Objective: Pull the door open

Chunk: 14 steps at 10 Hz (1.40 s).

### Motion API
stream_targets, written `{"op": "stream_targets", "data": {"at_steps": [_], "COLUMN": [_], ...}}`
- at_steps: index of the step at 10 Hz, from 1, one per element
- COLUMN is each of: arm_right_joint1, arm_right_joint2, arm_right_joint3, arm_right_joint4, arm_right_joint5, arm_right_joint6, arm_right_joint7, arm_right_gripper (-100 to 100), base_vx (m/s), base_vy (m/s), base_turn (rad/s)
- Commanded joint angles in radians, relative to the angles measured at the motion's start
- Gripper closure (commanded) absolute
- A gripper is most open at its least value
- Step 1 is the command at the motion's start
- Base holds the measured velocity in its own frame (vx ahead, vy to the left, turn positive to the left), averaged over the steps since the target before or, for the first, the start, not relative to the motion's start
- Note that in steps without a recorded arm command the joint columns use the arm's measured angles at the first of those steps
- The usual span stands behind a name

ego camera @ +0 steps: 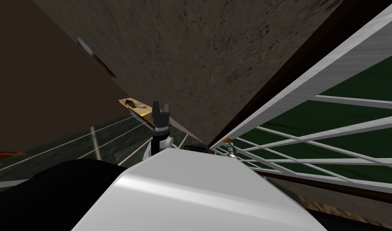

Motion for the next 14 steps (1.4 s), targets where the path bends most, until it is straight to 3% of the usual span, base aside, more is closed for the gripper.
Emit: {"op": "stream_targets", "data": {"at_steps": [1, 14], "arm_right_joint1": [-0.003, -0.026], "arm_right_joint2": [0.004, 0.000], "arm_right_joint3": [0.006, 0.003], "arm_right_joint4": [0.003, 0.020], "arm_right_joint5": [-0.009, -0.087], "arm_right_joint6": [0.003, 0.011], "arm_right_joint7": [-0.044, -0.346], "arm_right_gripper": [100, 100], "base_vx": [-0.036, -0.039], "base_vy": [-0.006, -0.005], "base_turn": [0.066, 0.059]}}
